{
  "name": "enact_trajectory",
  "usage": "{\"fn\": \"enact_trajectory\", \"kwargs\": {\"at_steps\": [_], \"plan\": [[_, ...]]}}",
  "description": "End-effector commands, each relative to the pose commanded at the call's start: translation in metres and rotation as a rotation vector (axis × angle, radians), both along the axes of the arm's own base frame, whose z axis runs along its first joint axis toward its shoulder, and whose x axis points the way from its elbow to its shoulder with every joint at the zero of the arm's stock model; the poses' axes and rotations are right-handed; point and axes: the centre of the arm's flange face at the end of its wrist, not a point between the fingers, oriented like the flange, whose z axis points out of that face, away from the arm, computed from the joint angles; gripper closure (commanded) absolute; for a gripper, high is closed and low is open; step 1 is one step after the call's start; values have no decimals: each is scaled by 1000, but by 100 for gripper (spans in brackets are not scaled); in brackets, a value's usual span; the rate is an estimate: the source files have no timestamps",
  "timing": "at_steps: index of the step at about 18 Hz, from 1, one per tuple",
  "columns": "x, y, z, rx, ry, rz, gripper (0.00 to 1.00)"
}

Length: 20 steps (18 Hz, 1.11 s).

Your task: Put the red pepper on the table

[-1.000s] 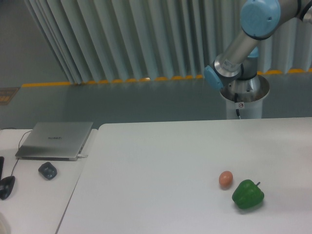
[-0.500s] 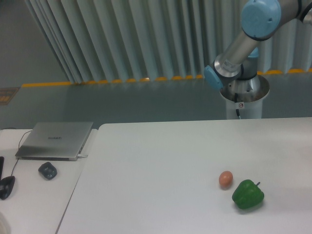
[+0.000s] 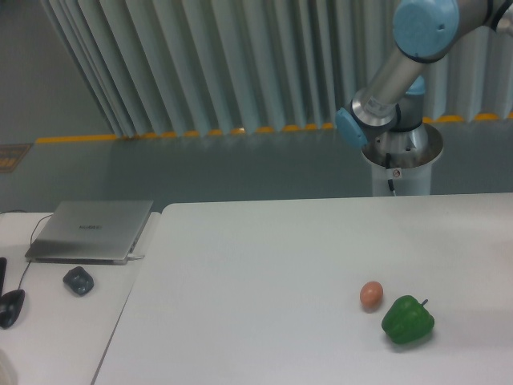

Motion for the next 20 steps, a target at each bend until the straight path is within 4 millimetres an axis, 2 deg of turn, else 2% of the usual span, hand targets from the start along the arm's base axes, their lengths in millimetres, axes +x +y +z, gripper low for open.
{"fn": "enact_trajectory", "kwargs": {"at_steps": [4, 5, 7, 10, 11, 13, 15, 18, 20], "plan": [[26, 4, 36, 29, -1, -7, 62], [41, 7, 47, 49, -8, -13, 62], [82, 29, 62, 65, -16, -9, 60], [124, 67, 68, 85, -32, 19, 60], [142, 88, 69, 94, -38, 23, 60], [165, 113, 67, 102, -50, 32, 60], [181, 131, 56, 101, -72, 38, 60], [196, 154, 30, 72, -75, 19, 60], [206, 173, 5, 6, -54, 12, 58]]}}
